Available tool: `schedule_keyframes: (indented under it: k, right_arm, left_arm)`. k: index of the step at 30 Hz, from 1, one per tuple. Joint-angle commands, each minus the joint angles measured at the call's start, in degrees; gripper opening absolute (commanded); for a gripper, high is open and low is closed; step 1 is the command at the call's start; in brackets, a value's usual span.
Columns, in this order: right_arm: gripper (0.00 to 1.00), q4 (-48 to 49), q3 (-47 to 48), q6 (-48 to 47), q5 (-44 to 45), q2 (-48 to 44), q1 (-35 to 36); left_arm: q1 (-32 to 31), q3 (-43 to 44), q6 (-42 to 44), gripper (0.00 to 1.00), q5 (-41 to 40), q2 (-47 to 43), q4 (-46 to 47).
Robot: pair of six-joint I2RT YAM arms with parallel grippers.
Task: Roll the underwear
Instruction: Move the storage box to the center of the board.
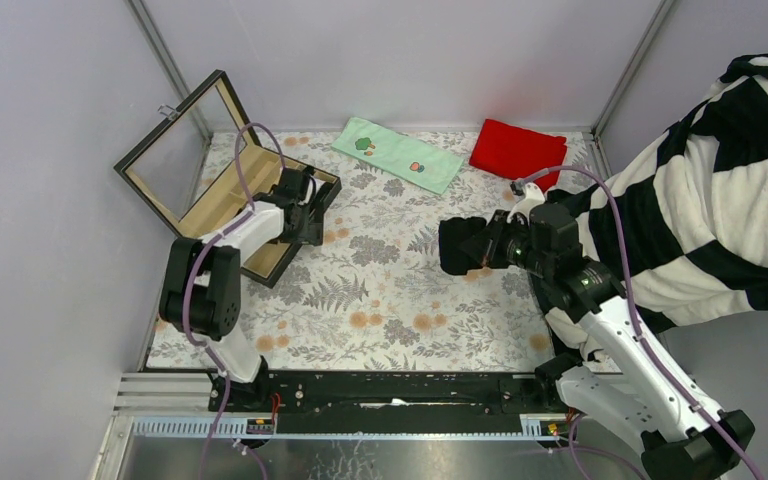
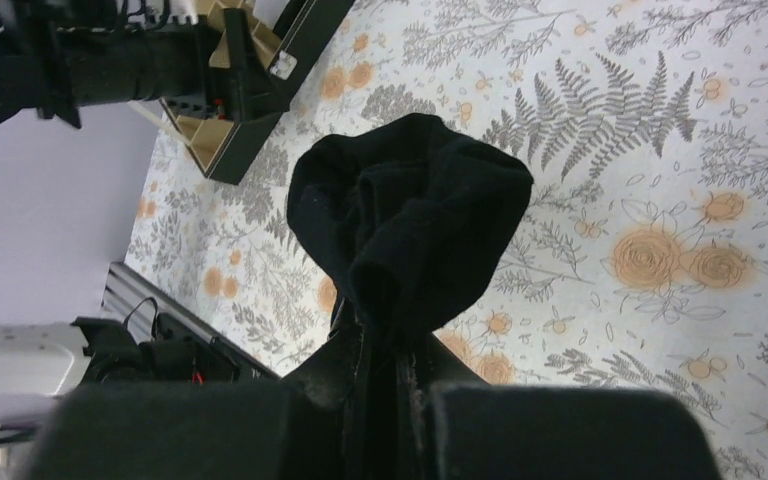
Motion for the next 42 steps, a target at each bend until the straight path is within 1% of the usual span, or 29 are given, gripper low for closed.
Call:
schedule_keyframes:
  k: [1, 7, 10, 13, 16, 18, 21, 24, 27, 31, 34, 36, 39, 42]
  right_arm:
    - [0.0, -3.73, 0.87, -2.86, -3.65, -1.79, 0.13]
    - [0.0, -4.44, -0.64, -2.72, -3.36, -3.82, 0.12]
    - [0.0, -3.9, -2.45, -1.5, -3.09, -5.38, 0.08]
    - [0.0, -3.86, -3.57, -0.8, -2.22, -6.99, 0.07]
    - [0.0, -4.76, -4.43, 0.54, -0.48, -8.1, 0.12]
    - [0.0, -5.63, -4.76, 1.51, 0.14, -8.27, 0.05]
    - [0.0, -7.17, -5.23, 3.04, 1.47, -8.12, 0.15]
    - [0.0, -8.75, -5.89, 4.44, 4.51, -8.11, 0.1]
    - [0.0, -9.16, -6.47, 6.66, 6.68, -7.46, 0.06]
    - [0.0, -7.03, -4.23, 7.83, 3.62, -3.14, 0.15]
    - [0.0, -6.85, 0.24, 7.1, -0.87, 3.68, 0.16]
    - [0.0, -6.46, 3.57, 6.98, -2.62, 8.45, 0.95]
    - [0.0, -6.96, 10.33, 5.41, 0.67, 16.73, 6.9]
    - [0.0, -7.53, 18.23, 4.42, 2.76, 26.42, 11.62]
  left_arm:
    - [0.66, 1.57, -0.54, 0.99, 1.3, 2.69, -0.65]
    - [-0.07, -2.45, -4.82, 0.99, 17.44, 1.92, 0.25]
    - [-4.03, -4.55, -7.48, 0.99, 19.8, 0.38, 2.27]
    - [-9.78, -3.93, -11.34, 0.99, 22.42, 0.81, 4.97]
    - [-15.63, -0.52, -15.87, 0.99, 25.14, 3.5, 9.46]
    - [-18.25, 4.1, -17.97, 0.99, 25.95, 7.21, 10.85]
    - [-19.83, 10.94, -20.63, 0.99, 27.11, 11.1, 10.79]
    - [-20.06, 15.49, -21.73, 0.99, 27.58, 10.35, 10.53]
    - [-20.09, 19.31, -21.3, 0.99, 27.17, 6.65, 8.57]
    - [-19.65, 21.46, -19.85, 0.99, 25.08, 0.16, 4.4]
    - [-17.01, 18.27, -20.97, 0.99, 23.33, -7.82, 3.06]
    - [-13.59, 14.7, -21.34, 0.99, 25.45, -12.95, 3.04]
    - [-9.04, 9.32, -19.75, 0.99, 25.14, -21.72, 3.59]
    - [-6.32, 6.36, -16.82, 0.99, 21.18, -29.0, 2.07]
